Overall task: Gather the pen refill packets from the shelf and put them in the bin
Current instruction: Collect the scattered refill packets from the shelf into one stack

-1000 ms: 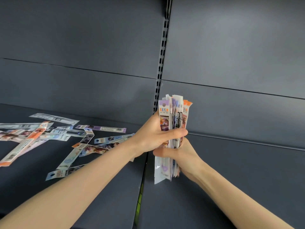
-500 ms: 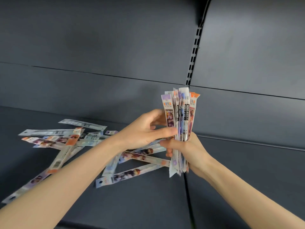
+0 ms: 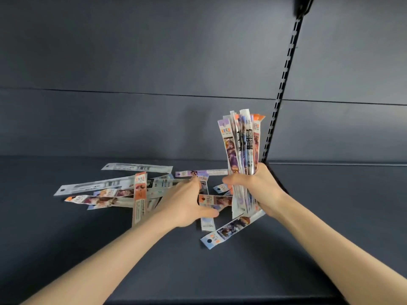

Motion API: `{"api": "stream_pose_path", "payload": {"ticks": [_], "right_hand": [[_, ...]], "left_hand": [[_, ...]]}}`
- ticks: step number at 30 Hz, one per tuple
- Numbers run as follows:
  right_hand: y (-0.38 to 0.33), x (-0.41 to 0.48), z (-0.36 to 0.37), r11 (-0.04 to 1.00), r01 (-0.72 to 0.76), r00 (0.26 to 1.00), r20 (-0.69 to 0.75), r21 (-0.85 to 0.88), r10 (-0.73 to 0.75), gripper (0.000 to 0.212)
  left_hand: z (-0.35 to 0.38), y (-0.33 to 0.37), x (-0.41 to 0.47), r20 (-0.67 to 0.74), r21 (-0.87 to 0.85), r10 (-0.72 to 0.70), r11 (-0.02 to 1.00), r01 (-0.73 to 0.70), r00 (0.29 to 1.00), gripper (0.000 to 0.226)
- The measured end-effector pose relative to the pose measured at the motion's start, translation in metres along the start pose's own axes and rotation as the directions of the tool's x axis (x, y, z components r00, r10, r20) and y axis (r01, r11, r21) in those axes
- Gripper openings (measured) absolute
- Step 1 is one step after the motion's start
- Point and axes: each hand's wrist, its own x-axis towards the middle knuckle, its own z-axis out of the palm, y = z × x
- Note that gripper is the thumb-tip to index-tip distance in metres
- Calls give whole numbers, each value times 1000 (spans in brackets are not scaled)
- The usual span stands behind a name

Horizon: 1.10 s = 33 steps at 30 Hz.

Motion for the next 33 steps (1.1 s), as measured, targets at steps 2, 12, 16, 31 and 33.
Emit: {"api": "stream_pose_path", "payload": {"ticks": [2, 12, 16, 31, 33], "right_hand": [[3, 0, 4, 1000, 1, 1000, -25, -9, -1, 15], [12, 3, 7, 998, 37, 998, -59, 57, -34, 19], [10, 3, 7, 984, 49, 998, -57, 171, -40, 16], [6, -19, -61, 939, 125, 987, 54, 322, -150, 16], [9, -22, -76, 939, 127, 984, 81, 319, -161, 15]], "left_hand": [[-2, -6, 2, -2, -54, -29, 998, 29, 1000, 59], [-21, -32, 6, -328, -351, -125, 936, 2, 936, 14], [-20, -16, 2, -391, -612, -44, 758, -224, 919, 3], [9, 78, -7, -310, -773, 95, 554, -309, 946, 18], [19, 91, -8, -329, -767, 105, 549, -330, 939, 15]]}}
